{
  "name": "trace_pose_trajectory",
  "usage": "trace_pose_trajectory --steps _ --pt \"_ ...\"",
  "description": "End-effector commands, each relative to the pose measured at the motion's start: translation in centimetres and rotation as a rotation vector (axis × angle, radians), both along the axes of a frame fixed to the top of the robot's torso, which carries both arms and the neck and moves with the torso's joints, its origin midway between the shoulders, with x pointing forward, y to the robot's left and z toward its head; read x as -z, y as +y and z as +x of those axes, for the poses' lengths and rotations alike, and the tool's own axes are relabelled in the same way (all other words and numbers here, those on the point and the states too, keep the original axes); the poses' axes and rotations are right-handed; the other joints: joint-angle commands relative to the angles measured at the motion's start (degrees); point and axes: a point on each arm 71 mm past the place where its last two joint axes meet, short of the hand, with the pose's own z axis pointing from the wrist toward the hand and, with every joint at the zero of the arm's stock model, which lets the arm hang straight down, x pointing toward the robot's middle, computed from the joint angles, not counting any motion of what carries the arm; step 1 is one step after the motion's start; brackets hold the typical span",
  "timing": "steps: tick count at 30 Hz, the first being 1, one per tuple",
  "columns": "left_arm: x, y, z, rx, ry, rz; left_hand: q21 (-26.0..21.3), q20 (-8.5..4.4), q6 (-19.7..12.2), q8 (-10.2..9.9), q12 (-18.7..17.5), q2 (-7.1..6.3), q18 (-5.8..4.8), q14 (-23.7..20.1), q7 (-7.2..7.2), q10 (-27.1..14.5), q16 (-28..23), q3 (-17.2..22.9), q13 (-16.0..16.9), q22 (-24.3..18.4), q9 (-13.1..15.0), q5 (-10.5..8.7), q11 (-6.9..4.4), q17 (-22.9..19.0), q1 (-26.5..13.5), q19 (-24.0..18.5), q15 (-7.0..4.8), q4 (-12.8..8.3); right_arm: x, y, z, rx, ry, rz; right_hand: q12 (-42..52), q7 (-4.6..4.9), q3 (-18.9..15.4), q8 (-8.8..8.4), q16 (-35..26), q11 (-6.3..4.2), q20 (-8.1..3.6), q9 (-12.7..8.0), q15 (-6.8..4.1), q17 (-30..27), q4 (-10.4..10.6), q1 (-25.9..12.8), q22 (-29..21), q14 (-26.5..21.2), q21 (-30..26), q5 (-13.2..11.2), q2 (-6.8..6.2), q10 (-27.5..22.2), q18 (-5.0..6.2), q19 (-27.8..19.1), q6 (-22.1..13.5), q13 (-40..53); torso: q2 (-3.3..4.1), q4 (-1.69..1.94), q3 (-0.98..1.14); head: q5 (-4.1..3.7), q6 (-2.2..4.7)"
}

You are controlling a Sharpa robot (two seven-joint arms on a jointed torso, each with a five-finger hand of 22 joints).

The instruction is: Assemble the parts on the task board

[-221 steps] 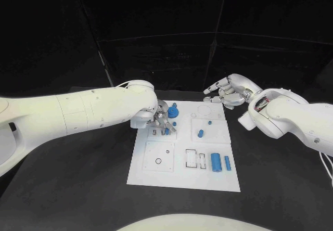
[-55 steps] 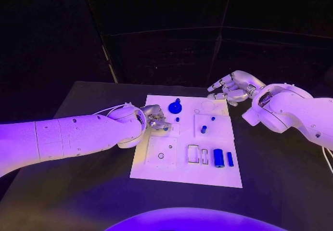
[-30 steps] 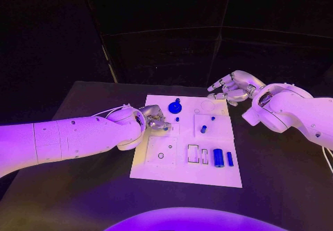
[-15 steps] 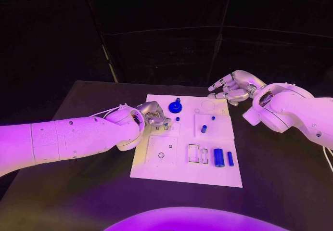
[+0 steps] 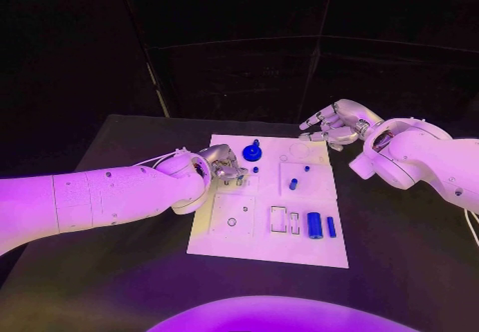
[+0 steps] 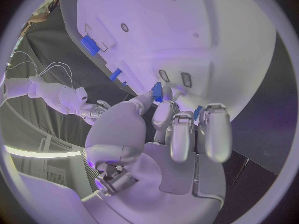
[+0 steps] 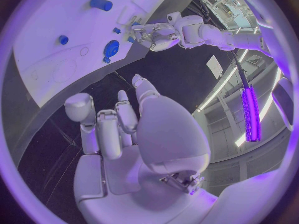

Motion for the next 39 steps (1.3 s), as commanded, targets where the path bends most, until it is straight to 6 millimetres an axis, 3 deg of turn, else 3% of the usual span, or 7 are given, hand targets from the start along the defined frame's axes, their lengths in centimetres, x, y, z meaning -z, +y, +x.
trace_pose_trajectory --steps 1,39 --pt "0.11 0.02 0.15 0.000 0.010 0.014 0.30 -0.50 0.07 0.18 0.14 0.04 -0.32 5.86 -0.31 0.32 0.18 7.32 -0.03 1.65 0.06 0.20 -0.06 15.06 0.50 1.94 -0.45 -7.36 -0.11 0.17 -0.01 -0.011 -0.003 0.000 -0.07 -0.02 -0.24 0.34 -0.27 0.05 0.04 -0.02 -0.39 4.54 0.25 -0.46 -0.12 3.61 -0.35 0.16 0.06 -0.27 0.97 -0.30 0.10 0.00 -0.01 0.03 0.00 0.04 -0.13" --pt "0.59 -0.32 -0.11 0.028 0.077 0.057 0.36 -0.71 0.93 0.40 0.26 -2.09 -0.33 5.86 -0.64 0.62 0.18 6.78 0.00 1.78 0.35 0.20 -0.34 15.06 1.51 1.98 -0.68 -8.55 -0.07 0.35 0.06 -0.016 -0.002 0.000 -0.07 -0.02 -0.24 0.34 -0.27 0.05 0.04 -0.02 -0.39 4.54 0.25 -0.46 -0.12 3.61 -0.35 0.16 0.06 -0.27 0.97 -0.30 0.10 0.00 -0.02 0.09 -0.03 -0.08 -0.64"
